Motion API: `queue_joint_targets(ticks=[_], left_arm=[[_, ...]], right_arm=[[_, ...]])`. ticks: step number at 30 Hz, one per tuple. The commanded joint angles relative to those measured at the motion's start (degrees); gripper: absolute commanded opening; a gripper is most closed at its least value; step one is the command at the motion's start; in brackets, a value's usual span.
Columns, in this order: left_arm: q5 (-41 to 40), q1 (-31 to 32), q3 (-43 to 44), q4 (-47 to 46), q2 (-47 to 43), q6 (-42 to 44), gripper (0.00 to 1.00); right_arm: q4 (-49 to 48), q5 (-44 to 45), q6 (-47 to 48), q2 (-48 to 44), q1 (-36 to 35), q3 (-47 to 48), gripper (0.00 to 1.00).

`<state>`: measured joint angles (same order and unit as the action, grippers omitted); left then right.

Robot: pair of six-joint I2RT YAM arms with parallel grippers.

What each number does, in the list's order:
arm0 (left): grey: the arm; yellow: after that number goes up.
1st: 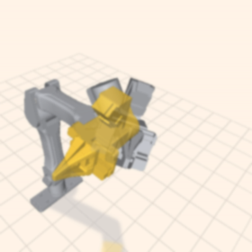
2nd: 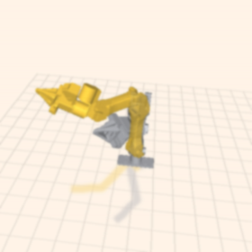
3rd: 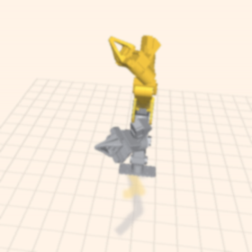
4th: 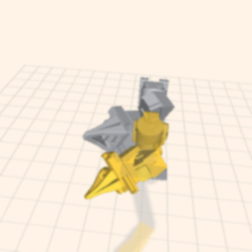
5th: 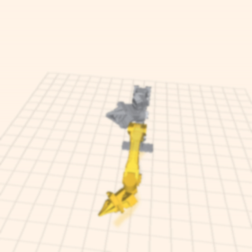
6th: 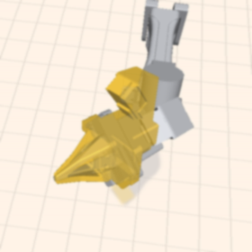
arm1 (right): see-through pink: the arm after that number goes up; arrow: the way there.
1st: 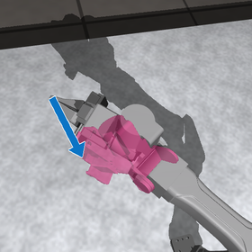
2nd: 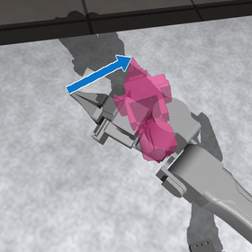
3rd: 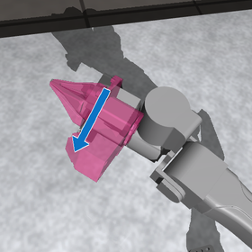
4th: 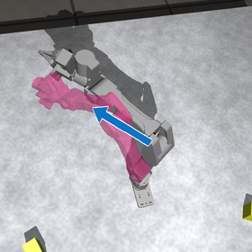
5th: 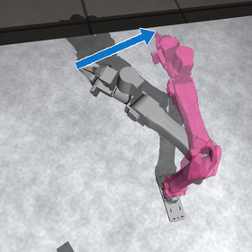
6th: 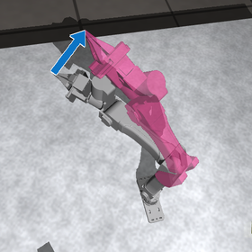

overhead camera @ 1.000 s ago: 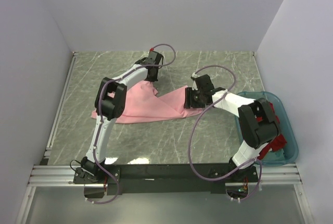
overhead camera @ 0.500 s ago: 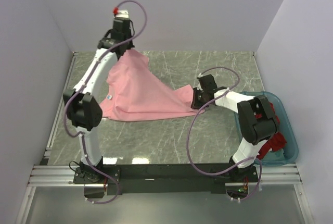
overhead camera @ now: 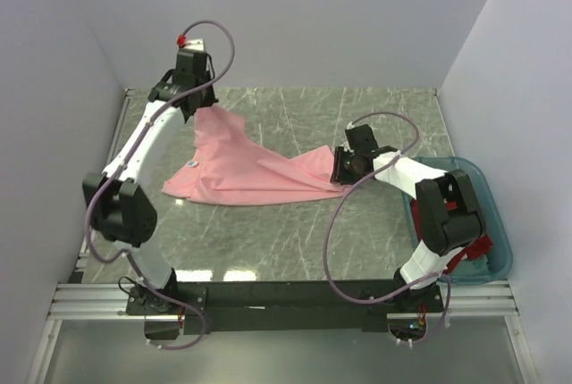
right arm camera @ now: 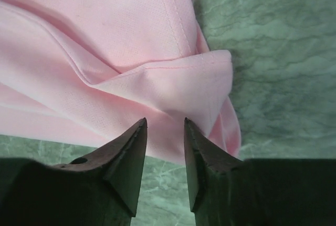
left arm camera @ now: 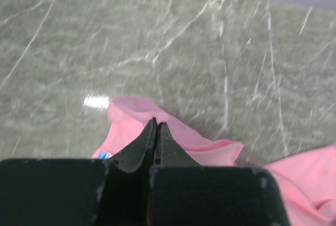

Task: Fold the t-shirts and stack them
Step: Flatten the tshirt out

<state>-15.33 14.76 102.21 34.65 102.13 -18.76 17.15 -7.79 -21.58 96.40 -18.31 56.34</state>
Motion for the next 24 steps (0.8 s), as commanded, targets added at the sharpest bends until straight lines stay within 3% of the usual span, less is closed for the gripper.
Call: queue_joint_targets(ticks=[1, 8, 13, 24], left_arm=[[-0.75, -1.40, -5.24, -1.87, -11.83, -1.19, 0.01], [-0.75, -3.51, -18.44, -1.26, -26.35, -2.33, 0.01], [-1.98, -5.88, -26.78, 0.15, -36.18, -3.82, 0.01], [-1.54, -7.47, -36.38, 0.85, -43.85, -5.84, 0.01]], right_arm=[[1.66, 4.44, -0.04, -3.76, 0.46, 1.67, 0.44], [-0.09, 5.15, -1.27, -3.41, 0.99, 1.41, 0.44], [-1.06, 2.79, -0.65, -2.18, 1.61, 1.85, 0.54], [-3.52, -8.46, 2.95, -3.32, 1.96, 0.18, 0.55]])
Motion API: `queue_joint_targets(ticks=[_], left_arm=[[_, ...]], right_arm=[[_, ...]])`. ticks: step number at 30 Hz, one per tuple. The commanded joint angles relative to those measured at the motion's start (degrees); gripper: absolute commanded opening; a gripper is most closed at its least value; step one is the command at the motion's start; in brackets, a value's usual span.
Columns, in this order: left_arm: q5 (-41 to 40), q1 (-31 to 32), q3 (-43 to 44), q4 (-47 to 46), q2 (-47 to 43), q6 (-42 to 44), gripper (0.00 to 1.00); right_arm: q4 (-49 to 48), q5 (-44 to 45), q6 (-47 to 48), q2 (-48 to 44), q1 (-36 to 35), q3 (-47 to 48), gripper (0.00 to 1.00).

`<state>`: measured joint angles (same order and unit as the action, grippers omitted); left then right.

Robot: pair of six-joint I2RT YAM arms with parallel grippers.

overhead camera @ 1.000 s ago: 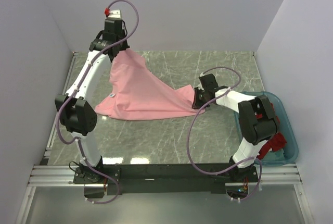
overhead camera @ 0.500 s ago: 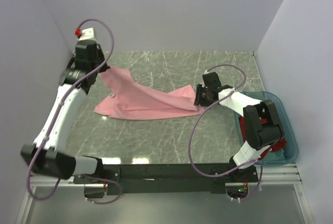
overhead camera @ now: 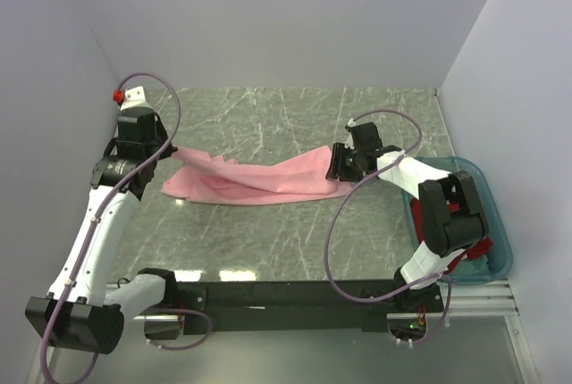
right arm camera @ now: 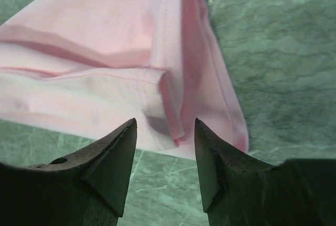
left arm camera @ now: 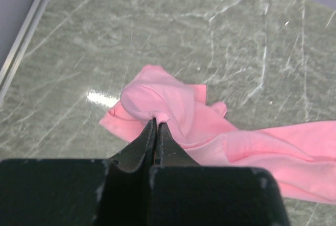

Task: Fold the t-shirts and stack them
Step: Flatten the tshirt out

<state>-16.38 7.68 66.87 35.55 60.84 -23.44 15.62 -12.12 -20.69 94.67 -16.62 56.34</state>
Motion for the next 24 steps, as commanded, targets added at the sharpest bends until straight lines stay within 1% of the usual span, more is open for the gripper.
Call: queue_joint_targets(ticks=[1, 6, 10, 16, 19, 24], left_arm=[[-0.67, -0.39, -1.82, 0.04, -3.52, -1.60, 0.01], [-2.16, -0.48, -4.46, 0.92, -7.04, -2.57, 0.01], [-3.57, -0.48, -6.31, 1.80, -9.77, -2.66, 0.01], [-3.83, -0.56, -8.51, 2.50, -11.53, -2.40, 0.01], [-4.09, -0.56, -8.95, 2.68, -12.14, -2.05, 0.01], [-4.19, -0.56, -9.48, 2.68, -12.59, -1.61, 0.01]], right_arm=[[-1.91, -5.27, 2.23, -1.86, 0.27, 0.18, 0.55], [-2.70, -5.99, 1.88, -2.74, 0.27, 0.44, 0.56], [-2.17, -4.49, 1.88, -1.69, 0.27, 1.23, 0.56], [-4.19, -5.46, 1.53, -0.37, 0.27, 1.93, 0.56], [-4.19, -5.63, 2.93, 0.33, 0.36, 3.16, 0.56], [-3.31, -4.59, 8.72, 1.92, 0.27, 5.97, 0.56]])
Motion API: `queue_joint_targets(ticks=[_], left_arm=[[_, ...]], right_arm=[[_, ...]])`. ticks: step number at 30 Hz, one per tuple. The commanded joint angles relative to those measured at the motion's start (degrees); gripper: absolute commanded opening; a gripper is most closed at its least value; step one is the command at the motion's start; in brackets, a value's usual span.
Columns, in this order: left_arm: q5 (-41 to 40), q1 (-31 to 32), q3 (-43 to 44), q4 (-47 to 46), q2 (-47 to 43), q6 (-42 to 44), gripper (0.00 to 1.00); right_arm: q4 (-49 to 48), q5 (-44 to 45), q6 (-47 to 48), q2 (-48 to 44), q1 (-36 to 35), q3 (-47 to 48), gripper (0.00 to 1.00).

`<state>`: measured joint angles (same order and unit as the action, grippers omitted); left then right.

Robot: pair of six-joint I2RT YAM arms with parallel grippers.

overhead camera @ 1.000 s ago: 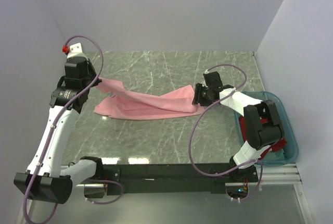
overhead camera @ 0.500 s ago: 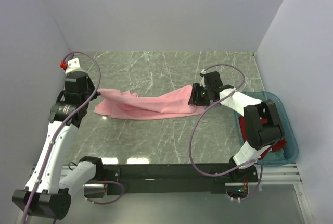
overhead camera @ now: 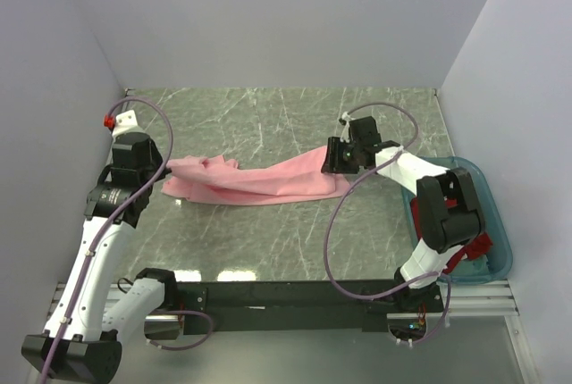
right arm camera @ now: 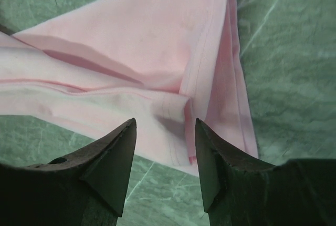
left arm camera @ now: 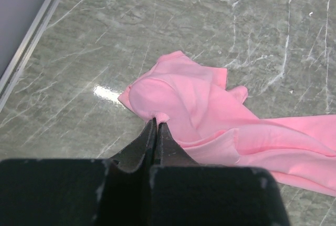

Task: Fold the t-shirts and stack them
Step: Flatten the tshirt out

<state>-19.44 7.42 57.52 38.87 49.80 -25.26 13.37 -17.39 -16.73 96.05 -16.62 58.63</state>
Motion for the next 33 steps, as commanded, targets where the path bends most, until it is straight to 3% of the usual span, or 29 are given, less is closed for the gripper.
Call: queue_joint_targets(ticks=[1, 7, 13, 27, 30, 33], left_arm=[[-0.86, -0.30, -0.21, -0.73, -1.55, 0.21, 0.01], [-0.07, -0.21, -0.47, -1.08, -1.37, 0.29, 0.01], [0.11, -0.30, -0.21, -0.99, -1.20, 0.65, 0.01], [0.63, -0.21, -0.65, -1.08, -1.37, 1.00, 0.01], [0.55, -0.21, -0.65, -1.08, -1.46, 1.17, 0.01], [0.81, -0.21, -0.56, -1.17, -1.37, 1.00, 0.01]], right_arm=[[-0.28, 1.65, 5.91, 0.80, 0.27, 4.12, 0.56], [1.39, -0.18, 14.44, 2.47, 0.27, 6.93, 0.56], [4.64, -8.18, 20.41, 6.95, 0.28, 10.79, 0.56], [10.10, -9.95, 22.97, 13.02, 1.59, 14.85, 0.57], [9.66, -11.26, 22.80, 13.02, 1.95, 15.28, 0.66], [11.85, -13.37, 23.06, 14.86, 2.12, 17.48, 0.67]])
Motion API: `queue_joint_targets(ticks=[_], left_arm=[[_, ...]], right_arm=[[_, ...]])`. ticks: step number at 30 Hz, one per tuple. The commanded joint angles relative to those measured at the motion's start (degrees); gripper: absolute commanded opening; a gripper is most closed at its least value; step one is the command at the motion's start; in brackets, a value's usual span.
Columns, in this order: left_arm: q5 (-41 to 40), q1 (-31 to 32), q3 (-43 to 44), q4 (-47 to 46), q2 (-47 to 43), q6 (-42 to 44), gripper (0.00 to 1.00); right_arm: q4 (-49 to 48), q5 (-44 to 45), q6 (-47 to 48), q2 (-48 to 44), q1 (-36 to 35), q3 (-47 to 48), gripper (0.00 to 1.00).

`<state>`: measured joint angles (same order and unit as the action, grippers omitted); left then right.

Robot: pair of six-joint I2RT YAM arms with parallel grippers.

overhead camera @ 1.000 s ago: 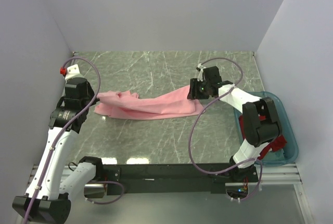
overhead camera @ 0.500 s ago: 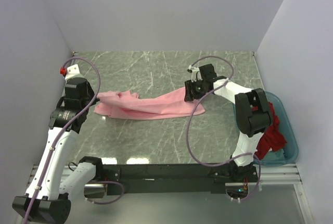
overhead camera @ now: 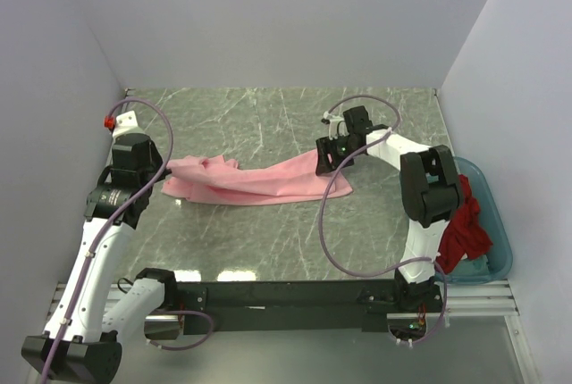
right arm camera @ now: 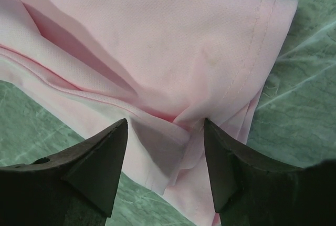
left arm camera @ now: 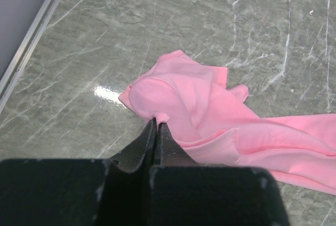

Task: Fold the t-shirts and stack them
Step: Flatten the tshirt out

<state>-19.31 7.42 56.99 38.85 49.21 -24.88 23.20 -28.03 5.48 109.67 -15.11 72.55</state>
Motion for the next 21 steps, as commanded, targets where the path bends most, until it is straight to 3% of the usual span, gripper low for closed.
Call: queue_joint_targets(ticks=[1, 5, 8, 9, 13, 21], left_arm=[[0.76, -0.30, -0.04, -1.23, -0.70, 0.71, 0.01], [0.33, -0.30, 0.31, -1.06, -0.70, 0.89, 0.01], [0.41, -0.30, 0.31, -0.97, -0.61, 0.98, 0.01], [0.41, -0.30, 0.31, -0.97, -0.61, 0.80, 0.01], [0.59, -0.21, 0.49, -1.06, -0.52, 0.80, 0.01], [0.94, -0.21, 0.84, -1.06, -0.52, 0.71, 0.01]], right_arm=[[3.15, -2.99, 0.94, 2.29, 0.61, 4.52, 0.67], [3.52, -5.10, 1.20, 2.66, 0.61, 4.26, 0.64], [4.22, -6.51, 1.73, 2.22, 0.61, 4.17, 0.56], [4.48, -6.42, 1.82, 2.13, 0.61, 4.26, 0.49], [4.84, -6.07, 1.47, 0.03, 0.70, 4.26, 0.41], [5.19, -5.45, 0.59, -4.63, 0.61, 3.03, 0.37]])
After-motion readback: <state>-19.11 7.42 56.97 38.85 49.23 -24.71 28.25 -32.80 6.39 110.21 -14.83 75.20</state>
